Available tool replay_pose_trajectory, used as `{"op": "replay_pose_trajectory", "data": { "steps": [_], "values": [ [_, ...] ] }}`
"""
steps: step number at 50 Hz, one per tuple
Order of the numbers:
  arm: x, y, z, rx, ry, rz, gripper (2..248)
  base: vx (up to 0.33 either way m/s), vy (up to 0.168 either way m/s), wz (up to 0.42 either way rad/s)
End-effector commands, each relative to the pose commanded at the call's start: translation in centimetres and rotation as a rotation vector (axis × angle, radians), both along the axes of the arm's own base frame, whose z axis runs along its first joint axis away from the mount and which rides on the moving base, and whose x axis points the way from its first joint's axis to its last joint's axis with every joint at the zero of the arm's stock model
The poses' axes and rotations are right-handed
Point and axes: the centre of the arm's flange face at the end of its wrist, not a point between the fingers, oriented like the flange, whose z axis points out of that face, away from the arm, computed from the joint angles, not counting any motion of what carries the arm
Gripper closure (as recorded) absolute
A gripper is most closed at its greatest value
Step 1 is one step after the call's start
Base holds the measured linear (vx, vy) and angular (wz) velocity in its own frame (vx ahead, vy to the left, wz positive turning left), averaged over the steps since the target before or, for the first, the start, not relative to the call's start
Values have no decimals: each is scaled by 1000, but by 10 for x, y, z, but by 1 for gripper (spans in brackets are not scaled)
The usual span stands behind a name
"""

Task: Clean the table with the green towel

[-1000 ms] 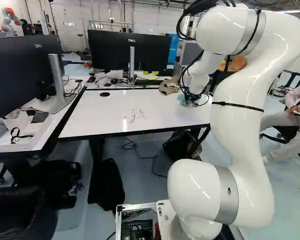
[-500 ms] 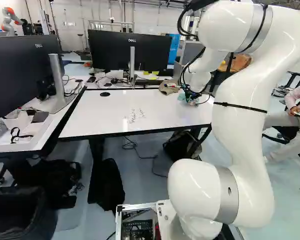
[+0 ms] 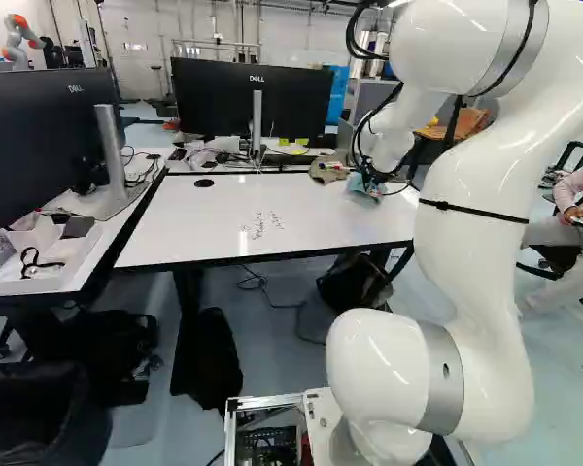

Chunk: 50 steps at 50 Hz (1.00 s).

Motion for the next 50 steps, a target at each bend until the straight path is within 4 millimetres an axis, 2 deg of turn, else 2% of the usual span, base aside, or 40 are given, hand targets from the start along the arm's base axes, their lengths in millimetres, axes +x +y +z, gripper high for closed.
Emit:
{"op": "replay_pose_trajectory", "data": {
  "steps": [20, 40, 50],
  "values": [
    [-6, 8, 25, -13, -36, 9, 209, 0, 0, 0],
    [-15, 41, 50, -24, -69, 57, 209, 0, 0, 0],
    [-18, 57, 50, -22, -67, 83, 209, 0, 0, 0]
  ]
}}
